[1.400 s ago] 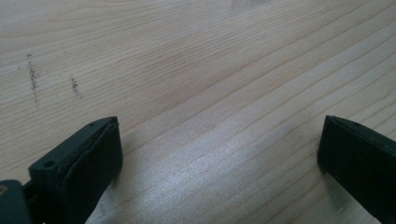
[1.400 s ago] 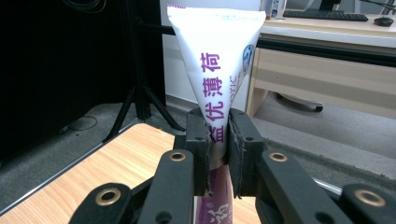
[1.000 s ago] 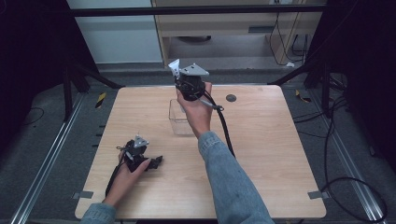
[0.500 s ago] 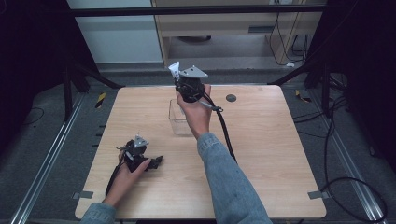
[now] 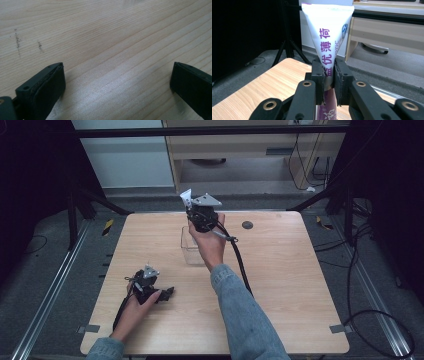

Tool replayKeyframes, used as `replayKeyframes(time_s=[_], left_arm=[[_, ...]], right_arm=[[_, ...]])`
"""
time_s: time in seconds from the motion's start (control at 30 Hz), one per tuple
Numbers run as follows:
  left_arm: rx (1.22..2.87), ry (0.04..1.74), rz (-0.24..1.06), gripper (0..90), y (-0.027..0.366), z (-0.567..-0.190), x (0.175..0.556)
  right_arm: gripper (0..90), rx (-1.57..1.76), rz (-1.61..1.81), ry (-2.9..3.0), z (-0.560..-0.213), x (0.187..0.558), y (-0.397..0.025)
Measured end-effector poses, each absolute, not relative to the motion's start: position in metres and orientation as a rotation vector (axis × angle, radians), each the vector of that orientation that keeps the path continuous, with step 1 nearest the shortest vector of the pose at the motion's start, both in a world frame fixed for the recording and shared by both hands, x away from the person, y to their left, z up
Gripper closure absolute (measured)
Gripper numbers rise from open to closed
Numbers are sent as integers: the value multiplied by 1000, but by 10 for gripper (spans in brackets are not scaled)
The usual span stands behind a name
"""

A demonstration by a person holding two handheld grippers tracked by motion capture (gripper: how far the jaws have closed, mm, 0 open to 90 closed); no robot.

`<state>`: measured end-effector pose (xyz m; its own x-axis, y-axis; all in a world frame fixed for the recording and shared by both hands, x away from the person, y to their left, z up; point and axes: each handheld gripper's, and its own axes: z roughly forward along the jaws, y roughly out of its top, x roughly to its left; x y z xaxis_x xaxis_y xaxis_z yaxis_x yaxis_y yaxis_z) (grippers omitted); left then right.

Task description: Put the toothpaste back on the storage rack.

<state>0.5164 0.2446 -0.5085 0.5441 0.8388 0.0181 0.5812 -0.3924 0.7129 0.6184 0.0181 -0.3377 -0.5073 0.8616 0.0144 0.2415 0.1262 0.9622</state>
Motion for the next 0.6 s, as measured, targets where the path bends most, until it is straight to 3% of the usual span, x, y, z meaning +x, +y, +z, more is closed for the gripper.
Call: replayKeyframes(time_s=[0.6], left_arm=[[2117, 1143, 499, 0, 244, -509, 516]], right_arm=[[798, 1088, 1367, 1872, -362, 622, 23]])
